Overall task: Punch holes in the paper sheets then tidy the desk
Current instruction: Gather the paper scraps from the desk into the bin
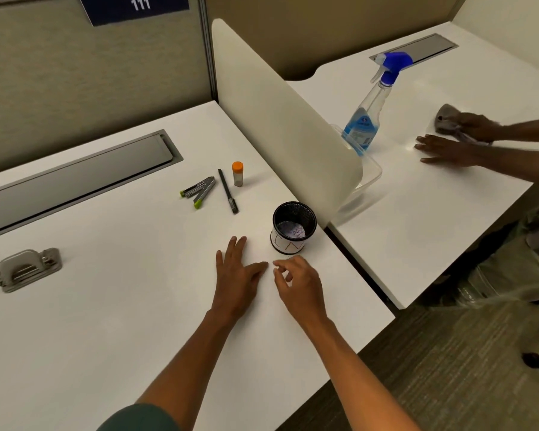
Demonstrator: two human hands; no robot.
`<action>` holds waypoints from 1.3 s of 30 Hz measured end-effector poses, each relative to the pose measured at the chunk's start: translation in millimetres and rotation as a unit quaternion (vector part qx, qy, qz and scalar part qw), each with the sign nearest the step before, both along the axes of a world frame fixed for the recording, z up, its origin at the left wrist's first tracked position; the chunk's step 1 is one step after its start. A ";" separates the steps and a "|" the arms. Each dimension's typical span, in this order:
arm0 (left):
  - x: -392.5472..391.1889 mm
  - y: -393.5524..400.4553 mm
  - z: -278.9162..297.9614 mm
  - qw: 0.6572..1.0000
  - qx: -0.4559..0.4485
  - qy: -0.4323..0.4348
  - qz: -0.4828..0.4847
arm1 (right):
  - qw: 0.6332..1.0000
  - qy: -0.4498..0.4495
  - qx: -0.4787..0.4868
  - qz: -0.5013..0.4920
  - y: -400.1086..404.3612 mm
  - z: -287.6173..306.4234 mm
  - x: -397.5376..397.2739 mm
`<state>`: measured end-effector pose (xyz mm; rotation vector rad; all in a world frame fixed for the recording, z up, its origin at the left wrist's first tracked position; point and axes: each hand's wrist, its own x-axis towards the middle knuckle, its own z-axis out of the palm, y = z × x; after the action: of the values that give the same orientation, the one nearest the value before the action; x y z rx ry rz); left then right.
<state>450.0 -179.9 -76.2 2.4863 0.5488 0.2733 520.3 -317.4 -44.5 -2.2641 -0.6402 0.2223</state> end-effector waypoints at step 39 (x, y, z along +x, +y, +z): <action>28.9 20.7 43.4 0.989 -0.078 -0.114 0.056 | 0.993 0.050 -0.059 -0.090 26.1 -20.4 -3.7</action>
<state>478.9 -159.2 -32.8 2.2384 0.5912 0.5316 516.6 -291.3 -65.0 -2.3914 -0.3763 0.2886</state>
